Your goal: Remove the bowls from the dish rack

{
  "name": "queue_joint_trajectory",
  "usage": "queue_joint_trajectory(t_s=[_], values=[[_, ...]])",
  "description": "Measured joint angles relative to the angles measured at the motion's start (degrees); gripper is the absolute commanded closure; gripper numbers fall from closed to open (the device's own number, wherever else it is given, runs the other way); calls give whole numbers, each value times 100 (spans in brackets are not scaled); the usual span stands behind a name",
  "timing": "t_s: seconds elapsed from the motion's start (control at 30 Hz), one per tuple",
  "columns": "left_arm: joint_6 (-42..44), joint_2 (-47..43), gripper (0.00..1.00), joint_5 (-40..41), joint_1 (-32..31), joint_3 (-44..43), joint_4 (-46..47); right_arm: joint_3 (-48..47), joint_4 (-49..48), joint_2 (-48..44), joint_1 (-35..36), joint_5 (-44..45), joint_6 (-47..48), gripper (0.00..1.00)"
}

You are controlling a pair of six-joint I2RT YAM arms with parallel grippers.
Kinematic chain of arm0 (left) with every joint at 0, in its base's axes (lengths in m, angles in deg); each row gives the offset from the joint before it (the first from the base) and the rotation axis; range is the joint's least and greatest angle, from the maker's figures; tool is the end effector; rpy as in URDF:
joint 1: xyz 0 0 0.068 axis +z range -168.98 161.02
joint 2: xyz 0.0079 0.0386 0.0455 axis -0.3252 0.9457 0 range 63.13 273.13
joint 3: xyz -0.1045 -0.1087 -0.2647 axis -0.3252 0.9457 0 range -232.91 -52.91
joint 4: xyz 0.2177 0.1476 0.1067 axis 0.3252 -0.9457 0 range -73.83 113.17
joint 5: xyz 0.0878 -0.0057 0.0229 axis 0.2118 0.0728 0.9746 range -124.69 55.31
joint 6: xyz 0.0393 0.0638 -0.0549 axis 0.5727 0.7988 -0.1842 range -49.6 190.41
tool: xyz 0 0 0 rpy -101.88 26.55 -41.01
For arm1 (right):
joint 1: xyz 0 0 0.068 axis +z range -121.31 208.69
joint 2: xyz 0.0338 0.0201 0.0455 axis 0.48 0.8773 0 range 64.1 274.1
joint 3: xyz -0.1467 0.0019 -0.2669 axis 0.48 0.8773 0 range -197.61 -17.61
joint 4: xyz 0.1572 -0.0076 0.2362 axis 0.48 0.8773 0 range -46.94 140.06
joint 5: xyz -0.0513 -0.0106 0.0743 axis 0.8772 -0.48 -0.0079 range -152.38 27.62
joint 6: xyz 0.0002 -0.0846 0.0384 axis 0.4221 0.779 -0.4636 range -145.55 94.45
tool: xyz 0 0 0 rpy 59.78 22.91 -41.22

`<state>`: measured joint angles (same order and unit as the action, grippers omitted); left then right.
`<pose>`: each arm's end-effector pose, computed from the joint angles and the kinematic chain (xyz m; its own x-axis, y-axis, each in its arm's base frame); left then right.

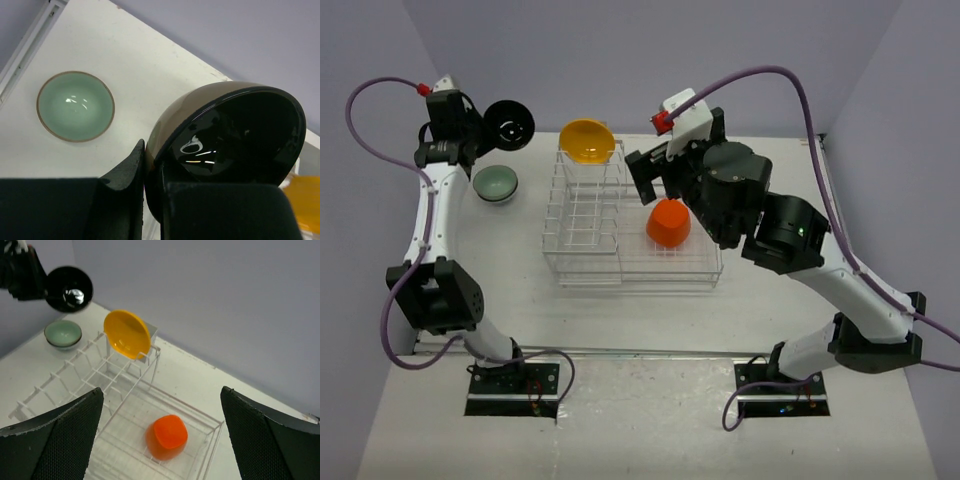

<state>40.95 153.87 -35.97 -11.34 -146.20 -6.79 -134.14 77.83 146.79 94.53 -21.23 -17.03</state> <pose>0.4260 0.0552 0.4096 -0.3416 -0.5418 -0.7680 -0.3229 0.8351 -0.4455 0.1767 0.2594 0.6051 0.0553 -0.1493 -0.9872 -0.4143 0.8962 -0.1587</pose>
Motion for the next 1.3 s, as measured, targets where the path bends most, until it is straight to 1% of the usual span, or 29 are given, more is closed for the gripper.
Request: queue_joint_trajectory(t_s=[0.17,0.37,0.43,0.53,0.7,1.03,1.3], values=[[-11,1139,100,68,168,-1147,-433,420,531,-61,4,-170,-186,1],[-151,2339,100,216,345,-2280,-1108,675,743,-280,-2,-151,-125,1],[-166,2643,100,352,402,-2514,-1287,741,798,-459,-28,-146,-111,1],[-190,2927,100,527,490,-2577,-1526,748,809,-710,-68,-133,-94,1],[-197,3117,100,706,590,-2621,-1904,748,807,-968,-142,-114,-57,1],[-175,3285,100,1034,623,-2621,-2184,761,809,-935,-179,-122,-76,1],[-140,3571,100,1110,636,-2605,-2249,870,809,-938,-190,-127,-101,1]])
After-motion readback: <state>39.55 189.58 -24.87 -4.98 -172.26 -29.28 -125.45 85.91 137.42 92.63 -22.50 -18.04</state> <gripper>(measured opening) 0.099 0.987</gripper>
